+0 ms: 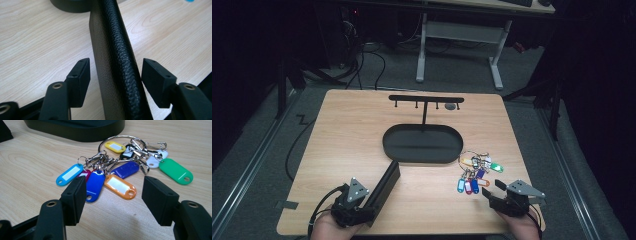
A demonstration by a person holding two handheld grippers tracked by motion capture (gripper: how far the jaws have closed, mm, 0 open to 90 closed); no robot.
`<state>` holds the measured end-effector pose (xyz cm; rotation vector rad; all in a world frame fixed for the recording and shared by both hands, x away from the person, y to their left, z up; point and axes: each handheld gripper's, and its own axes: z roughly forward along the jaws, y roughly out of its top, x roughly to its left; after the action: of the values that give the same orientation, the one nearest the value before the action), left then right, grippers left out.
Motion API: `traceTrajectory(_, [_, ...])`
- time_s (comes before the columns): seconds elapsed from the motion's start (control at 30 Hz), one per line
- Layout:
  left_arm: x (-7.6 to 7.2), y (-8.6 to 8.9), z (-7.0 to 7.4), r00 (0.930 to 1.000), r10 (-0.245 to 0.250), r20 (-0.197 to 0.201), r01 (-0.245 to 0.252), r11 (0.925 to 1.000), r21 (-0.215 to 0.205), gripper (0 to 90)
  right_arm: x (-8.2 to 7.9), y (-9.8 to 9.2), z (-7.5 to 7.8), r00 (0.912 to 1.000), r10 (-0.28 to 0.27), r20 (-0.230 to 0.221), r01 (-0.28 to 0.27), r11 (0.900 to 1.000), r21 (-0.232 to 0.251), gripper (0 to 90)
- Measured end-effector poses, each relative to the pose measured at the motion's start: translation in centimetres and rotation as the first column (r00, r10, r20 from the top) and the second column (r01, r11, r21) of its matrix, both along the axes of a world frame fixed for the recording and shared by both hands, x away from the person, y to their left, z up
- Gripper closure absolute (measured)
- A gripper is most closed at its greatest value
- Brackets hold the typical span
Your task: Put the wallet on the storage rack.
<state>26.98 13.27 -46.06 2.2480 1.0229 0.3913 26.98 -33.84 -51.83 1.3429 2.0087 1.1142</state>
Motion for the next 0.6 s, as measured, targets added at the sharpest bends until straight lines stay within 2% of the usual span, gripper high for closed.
traceTrajectory(0.13, [0.4, -0.2, 0.3, 0.9999, -0.003, -0.016, 0.003, 0.9998, 0.019, 43.4, 0.0, -0.2, 0.0, 0.9999, -0.013, -0.001, 0.013, 1.0, 0.004, 36.8])
traceTrajectory(0.27, [0.9, -0.2, 0.6, 0.9985, -0.009, -0.054, 0.011, 0.9994, 0.033, 47.2, 0.0, -0.2, 0.0, 0.9999, -0.014, -0.005, 0.014, 1.0, 0.001, 36.8])
traceTrajectory(0.4, [1.2, -0.5, 0.8, 0.997, -0.008, -0.077, 0.011, 0.9987, 0.049, 53.8, 0.0, -0.2, 0.0, 0.9999, -0.011, -0.003, 0.011, 1.0, -0.002, 36.8])
traceTrajectory(0.47, [1.2, -0.5, 1.0, 0.9967, -0.01, -0.08, 0.014, 0.9988, 0.047, 59.2, 0.0, -0.2, 0.0, 0.9999, -0.014, -0.004, 0.014, 1.0, 0.002, 36.7])
traceTrajectory(0.6, [1.1, -0.3, 1.1, 0.9979, -0.009, -0.065, 0.013, 0.9975, 0.069, 67.3, 0.0, -0.2, 0.0, 0.9999, -0.016, -0.001, 0.016, 1.0, 0.004, 36.8])
